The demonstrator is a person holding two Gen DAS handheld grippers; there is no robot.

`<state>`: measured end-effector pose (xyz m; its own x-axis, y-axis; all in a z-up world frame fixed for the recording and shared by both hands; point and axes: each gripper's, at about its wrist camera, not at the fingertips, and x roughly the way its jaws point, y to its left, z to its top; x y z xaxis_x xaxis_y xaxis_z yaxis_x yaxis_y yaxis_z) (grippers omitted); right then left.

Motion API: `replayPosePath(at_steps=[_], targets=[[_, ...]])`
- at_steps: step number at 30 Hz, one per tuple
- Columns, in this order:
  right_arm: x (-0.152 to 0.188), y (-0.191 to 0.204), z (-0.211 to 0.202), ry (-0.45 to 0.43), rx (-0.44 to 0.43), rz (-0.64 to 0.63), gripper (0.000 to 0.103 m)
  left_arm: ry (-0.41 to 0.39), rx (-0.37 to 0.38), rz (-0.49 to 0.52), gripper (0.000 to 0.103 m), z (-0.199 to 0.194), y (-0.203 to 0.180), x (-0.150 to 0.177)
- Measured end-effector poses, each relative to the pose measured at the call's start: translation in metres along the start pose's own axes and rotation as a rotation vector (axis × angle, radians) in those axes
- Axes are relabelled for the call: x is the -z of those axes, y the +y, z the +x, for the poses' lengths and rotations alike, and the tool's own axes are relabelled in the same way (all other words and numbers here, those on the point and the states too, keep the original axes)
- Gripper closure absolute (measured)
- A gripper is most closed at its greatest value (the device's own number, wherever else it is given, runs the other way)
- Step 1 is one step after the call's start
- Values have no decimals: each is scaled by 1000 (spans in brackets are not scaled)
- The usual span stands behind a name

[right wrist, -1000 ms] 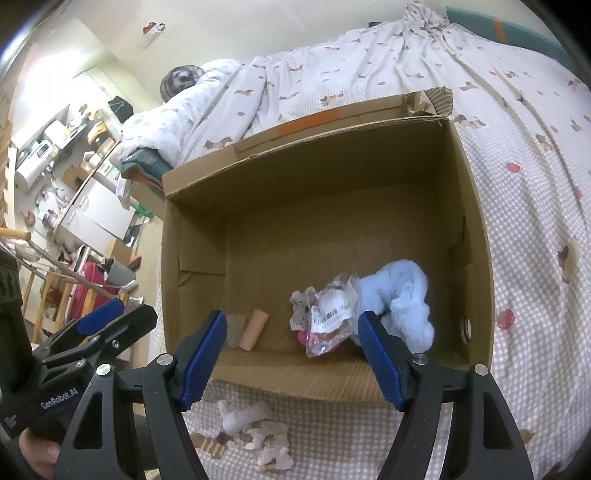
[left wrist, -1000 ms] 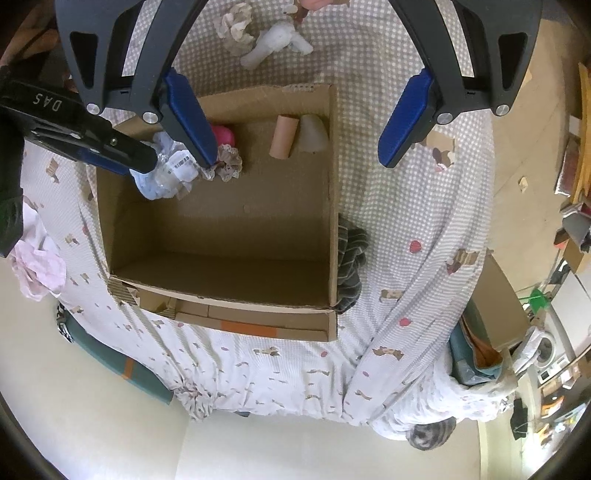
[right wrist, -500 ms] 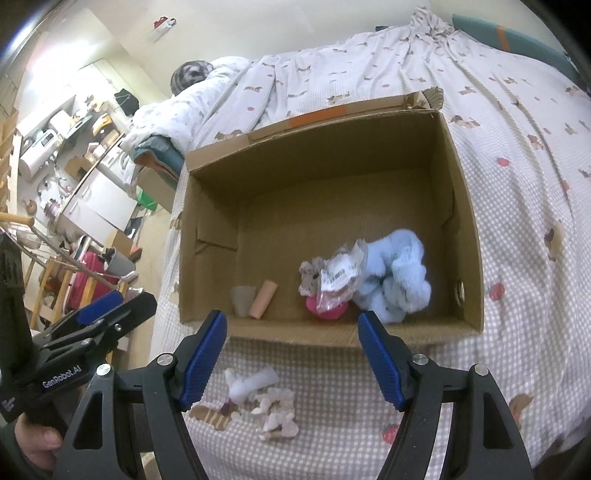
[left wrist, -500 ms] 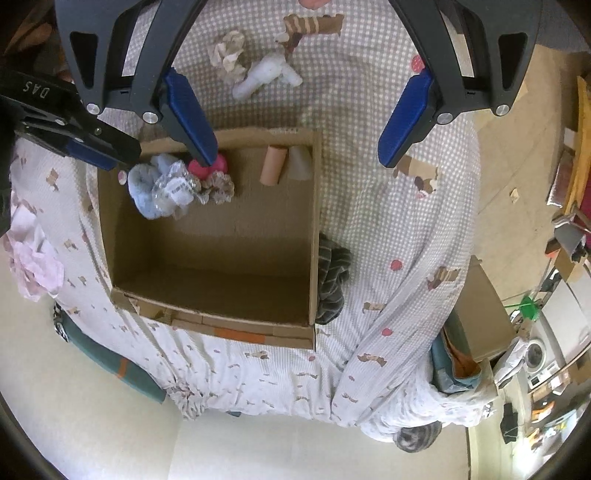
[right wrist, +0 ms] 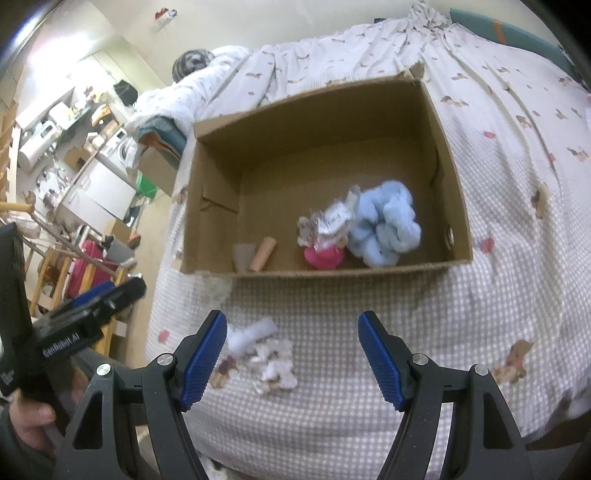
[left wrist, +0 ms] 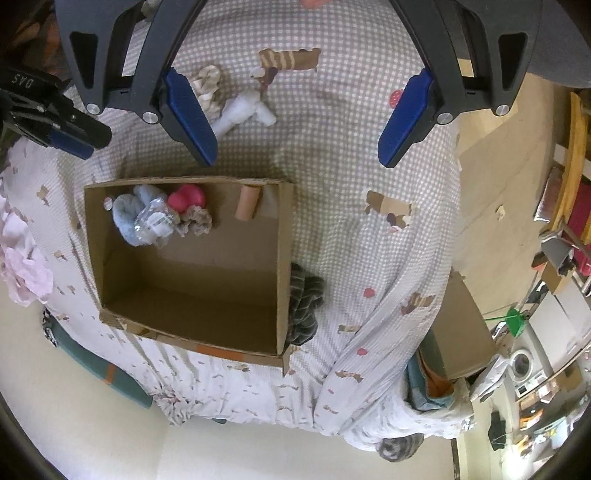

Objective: Organize soft objects
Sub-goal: 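Withdraw both tools from the box toward the sock and lace scrunchie, then grasp the white lace scrunchie with the right tool while the left grasps the white sock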

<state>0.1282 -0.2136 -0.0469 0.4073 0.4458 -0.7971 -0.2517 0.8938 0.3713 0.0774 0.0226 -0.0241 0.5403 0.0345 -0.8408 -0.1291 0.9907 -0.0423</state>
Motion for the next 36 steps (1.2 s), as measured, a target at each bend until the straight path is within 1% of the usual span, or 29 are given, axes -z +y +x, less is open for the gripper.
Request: replayPosePath(at_steps=[4,7,10,14,17,19,21,22,23,24,26,27,29,32,36], targets=[[7,-8,12,55,34,-15,25,6,-7,-15,16,5,7,1],[11,-5,26,107,56,-34,25,22,-16,-30,16,10,13,1],[14,5,49,191,52,-63,25,45,-19,-52,16,16,21,1],[22,25,82,297,15,-120,25,68,-21,-79,16,20,28,1],[30,38,103,356,17,-162,25,80,-11,-100,16,23,31,1],[34,44,117,389,36,-175,25,89,-7,-107,16,25,31,1],[35,47,125,402,56,-179,34,94,-9,-98,16,27,28,1],[35,50,128,406,49,-185,46,97,-11,-92,16,29,27,1],[35,54,131,416,44,-192,51,102,-13,-86,16,30,26,2],[35,54,133,425,47,-198,52,108,-13,-80,16,32,25,2],[39,53,137,441,59,-206,66,124,-14,-73,16,36,24,4],[41,54,140,450,64,-206,68,131,-14,-73,16,38,23,5],[43,52,138,444,65,-211,80,135,-9,-79,16,40,23,5],[40,47,125,408,64,-197,83,141,5,-83,16,44,22,6],[32,36,102,340,48,-152,83,182,31,-79,16,56,14,12]])
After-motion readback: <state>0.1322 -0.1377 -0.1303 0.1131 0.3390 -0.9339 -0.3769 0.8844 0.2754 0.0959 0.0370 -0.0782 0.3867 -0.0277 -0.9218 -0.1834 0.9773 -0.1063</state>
